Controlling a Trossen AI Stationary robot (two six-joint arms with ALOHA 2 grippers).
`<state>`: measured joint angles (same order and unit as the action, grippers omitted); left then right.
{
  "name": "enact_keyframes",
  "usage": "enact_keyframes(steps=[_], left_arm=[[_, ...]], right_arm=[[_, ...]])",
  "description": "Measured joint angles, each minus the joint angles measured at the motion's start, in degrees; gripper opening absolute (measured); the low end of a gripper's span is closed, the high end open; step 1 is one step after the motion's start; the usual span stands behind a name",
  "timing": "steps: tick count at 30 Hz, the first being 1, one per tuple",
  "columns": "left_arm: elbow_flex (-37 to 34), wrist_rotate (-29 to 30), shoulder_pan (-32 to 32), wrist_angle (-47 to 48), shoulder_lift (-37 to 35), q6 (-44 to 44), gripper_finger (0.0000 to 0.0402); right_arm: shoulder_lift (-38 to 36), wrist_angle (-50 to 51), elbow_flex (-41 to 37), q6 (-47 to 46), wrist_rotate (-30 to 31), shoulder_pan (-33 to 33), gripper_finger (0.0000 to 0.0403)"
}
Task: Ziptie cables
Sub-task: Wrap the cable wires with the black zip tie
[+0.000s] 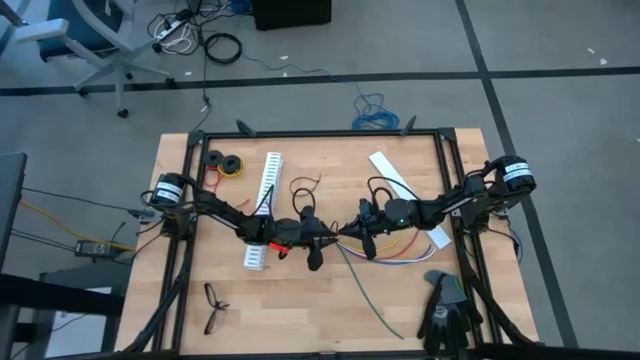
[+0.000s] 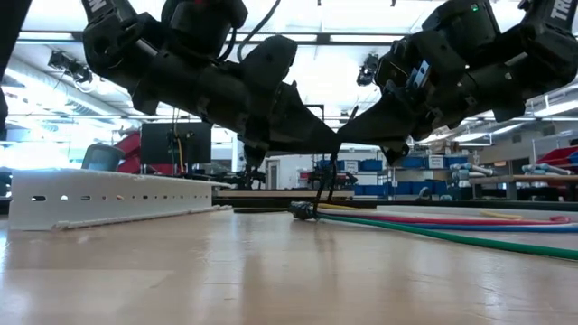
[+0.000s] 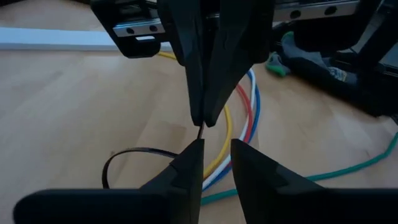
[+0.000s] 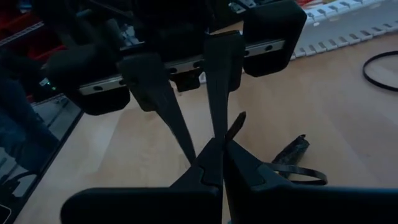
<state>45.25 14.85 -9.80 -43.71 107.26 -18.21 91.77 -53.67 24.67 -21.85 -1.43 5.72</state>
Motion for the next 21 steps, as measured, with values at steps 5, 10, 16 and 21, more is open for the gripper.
enact_keyframes(steps=[5, 10, 16, 21], left_arm=[[0.0, 0.5, 0.0, 0.9, 0.0, 0.4, 0.008], [0.0, 0.8, 0.0, -0.7, 0.0, 1.6, 0.008], [0.0, 1.9, 0.0, -0.6, 0.0, 3.1, 0.0079], [0.0, 1.8, 0.0, 0.3, 0.0, 3.1, 0.0077]], right_arm=[[0.0, -0.1, 0.0, -0.8, -1.3, -0.4, 0.0], [0.0, -0.3, 0.0, -1.0, -1.6, -0.4, 0.0], [0.0, -0.6, 0.0, -0.4, -1.9, -0.5, 0.0], [0.0, -1.2, 0.0, 0.1, -1.9, -0.9, 0.0]])
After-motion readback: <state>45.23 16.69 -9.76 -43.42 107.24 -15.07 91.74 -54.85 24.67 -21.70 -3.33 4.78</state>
